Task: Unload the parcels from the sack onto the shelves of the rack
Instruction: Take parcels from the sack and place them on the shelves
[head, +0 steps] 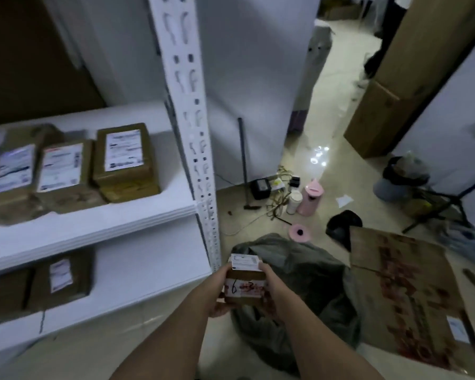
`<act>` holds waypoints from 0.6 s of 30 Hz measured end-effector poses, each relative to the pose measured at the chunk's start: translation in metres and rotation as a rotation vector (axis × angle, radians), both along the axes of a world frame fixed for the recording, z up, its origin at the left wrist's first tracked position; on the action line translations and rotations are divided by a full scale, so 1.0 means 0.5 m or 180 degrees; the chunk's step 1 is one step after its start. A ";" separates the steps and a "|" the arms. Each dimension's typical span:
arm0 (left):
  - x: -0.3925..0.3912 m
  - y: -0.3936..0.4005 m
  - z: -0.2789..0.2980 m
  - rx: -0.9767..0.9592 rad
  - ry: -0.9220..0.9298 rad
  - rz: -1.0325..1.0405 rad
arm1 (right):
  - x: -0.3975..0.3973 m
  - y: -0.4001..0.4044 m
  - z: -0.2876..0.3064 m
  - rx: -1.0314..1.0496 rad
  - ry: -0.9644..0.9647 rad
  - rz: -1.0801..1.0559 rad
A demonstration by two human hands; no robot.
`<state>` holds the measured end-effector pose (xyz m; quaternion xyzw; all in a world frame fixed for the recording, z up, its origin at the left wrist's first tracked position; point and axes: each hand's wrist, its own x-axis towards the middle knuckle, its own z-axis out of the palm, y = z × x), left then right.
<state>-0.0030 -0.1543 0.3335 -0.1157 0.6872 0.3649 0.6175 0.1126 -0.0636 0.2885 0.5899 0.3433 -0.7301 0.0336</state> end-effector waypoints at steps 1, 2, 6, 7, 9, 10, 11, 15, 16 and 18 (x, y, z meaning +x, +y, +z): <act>-0.012 -0.025 0.008 0.0004 -0.0013 0.0096 | -0.016 -0.017 0.007 -0.0023 0.0048 0.0133; -0.029 -0.056 0.016 0.0024 0.0009 0.0176 | -0.038 -0.041 0.019 0.0021 0.0035 0.0256; -0.091 -0.161 0.015 0.0037 0.0090 0.0422 | -0.119 -0.124 0.035 0.0055 0.0038 0.0568; -0.112 -0.193 0.017 0.0065 0.0090 0.0520 | -0.147 -0.152 0.038 0.0112 -0.0009 0.0631; -0.146 -0.245 0.022 0.0098 0.0069 0.0668 | -0.187 -0.188 0.026 0.0123 -0.0026 0.0777; -0.168 -0.279 0.022 0.0121 0.0070 0.0754 | -0.216 -0.214 0.022 0.0122 -0.0027 0.0805; -0.188 -0.308 0.019 0.0152 0.0067 0.0825 | -0.239 -0.237 0.013 0.0135 -0.0049 0.0828; -0.287 -0.440 0.012 0.0199 0.0127 0.0892 | -0.344 -0.344 -0.031 0.0207 -0.0049 0.0954; -0.312 -0.472 0.009 0.0208 0.0157 0.0889 | -0.368 -0.377 -0.026 0.0163 -0.0021 0.0964; -0.363 -0.545 0.010 0.0211 0.0221 0.0884 | -0.416 -0.466 0.012 0.0130 -0.0108 0.0982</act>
